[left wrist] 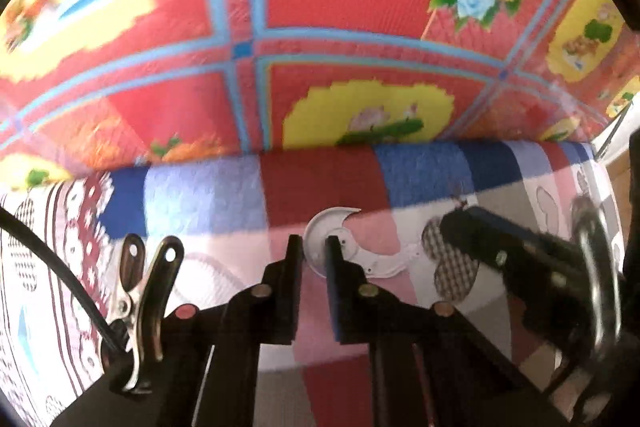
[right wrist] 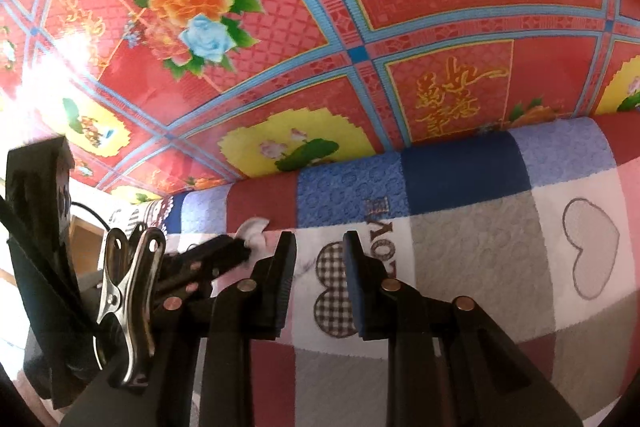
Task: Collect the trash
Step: 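Close the left tool on the white plastic piece while the right tool presses its other side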
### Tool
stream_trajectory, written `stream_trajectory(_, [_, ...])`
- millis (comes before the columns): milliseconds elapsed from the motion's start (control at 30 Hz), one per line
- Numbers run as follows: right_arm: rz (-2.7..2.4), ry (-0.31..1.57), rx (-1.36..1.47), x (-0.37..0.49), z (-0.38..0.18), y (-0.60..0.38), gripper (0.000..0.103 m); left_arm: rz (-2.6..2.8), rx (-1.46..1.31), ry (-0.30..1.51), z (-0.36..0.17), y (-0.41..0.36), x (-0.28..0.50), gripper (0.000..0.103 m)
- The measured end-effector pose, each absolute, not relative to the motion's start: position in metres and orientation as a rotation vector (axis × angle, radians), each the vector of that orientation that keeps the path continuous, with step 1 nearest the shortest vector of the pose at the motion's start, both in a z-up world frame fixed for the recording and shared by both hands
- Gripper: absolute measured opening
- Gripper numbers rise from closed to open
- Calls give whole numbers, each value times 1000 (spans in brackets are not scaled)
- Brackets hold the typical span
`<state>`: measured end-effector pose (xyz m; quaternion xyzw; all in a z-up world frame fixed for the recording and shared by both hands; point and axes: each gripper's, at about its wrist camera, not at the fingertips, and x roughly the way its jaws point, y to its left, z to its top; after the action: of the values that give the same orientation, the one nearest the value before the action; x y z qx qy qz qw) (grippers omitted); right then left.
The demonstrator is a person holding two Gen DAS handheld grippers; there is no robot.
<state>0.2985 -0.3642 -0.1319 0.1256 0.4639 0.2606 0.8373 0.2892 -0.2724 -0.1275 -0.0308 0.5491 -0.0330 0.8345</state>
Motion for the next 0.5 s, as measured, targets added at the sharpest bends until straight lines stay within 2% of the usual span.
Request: stream_trajectory(500, [602,1066,286,269,-152,-346,26,-93,-159,1172,-138,-250,279,11])
